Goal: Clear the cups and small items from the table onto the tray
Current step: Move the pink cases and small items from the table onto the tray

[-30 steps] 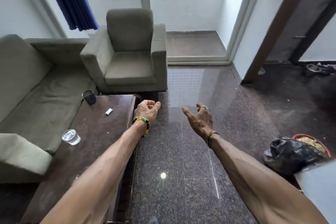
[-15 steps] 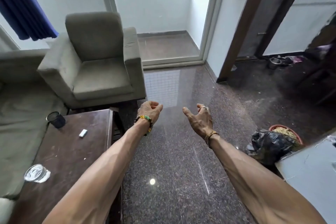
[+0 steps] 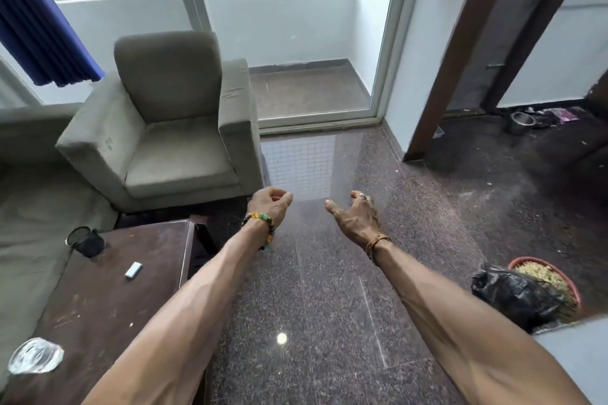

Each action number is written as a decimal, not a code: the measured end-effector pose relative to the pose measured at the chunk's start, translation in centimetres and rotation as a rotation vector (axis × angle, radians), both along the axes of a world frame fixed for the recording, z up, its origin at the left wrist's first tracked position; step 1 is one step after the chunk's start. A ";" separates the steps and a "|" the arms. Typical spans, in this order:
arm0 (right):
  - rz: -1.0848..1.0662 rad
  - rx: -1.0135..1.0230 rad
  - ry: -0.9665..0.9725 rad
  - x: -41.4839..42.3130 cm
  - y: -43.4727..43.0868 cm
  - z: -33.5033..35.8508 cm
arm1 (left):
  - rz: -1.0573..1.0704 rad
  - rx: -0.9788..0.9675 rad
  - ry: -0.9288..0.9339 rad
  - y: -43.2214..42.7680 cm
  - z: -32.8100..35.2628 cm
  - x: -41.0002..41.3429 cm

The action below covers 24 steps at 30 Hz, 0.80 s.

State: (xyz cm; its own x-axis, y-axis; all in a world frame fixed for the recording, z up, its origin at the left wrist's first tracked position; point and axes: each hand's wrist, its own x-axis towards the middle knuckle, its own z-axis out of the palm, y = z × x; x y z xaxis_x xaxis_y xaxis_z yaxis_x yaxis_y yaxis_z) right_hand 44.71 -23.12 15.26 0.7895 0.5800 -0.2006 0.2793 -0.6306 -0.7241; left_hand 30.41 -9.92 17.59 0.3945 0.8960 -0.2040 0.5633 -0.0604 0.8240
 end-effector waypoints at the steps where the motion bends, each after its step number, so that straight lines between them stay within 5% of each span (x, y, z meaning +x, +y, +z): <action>1: 0.015 0.004 -0.012 0.8 0.9 0.2 | 0.017 0.002 -0.003 0.6 0.1 0.5; 24: 0.108 0.027 0.012 8.4 19.2 -0.7 | 0.152 -0.064 -0.016 17.6 -2.7 7.0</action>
State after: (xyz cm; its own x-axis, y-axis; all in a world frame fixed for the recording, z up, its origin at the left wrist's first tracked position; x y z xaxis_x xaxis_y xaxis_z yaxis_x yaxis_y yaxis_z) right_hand 53.10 -3.96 14.59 0.7196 0.6670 -0.1930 0.3356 -0.5775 -0.7442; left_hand 37.42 7.73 14.89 0.2592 0.9308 -0.2577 0.5491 0.0775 0.8322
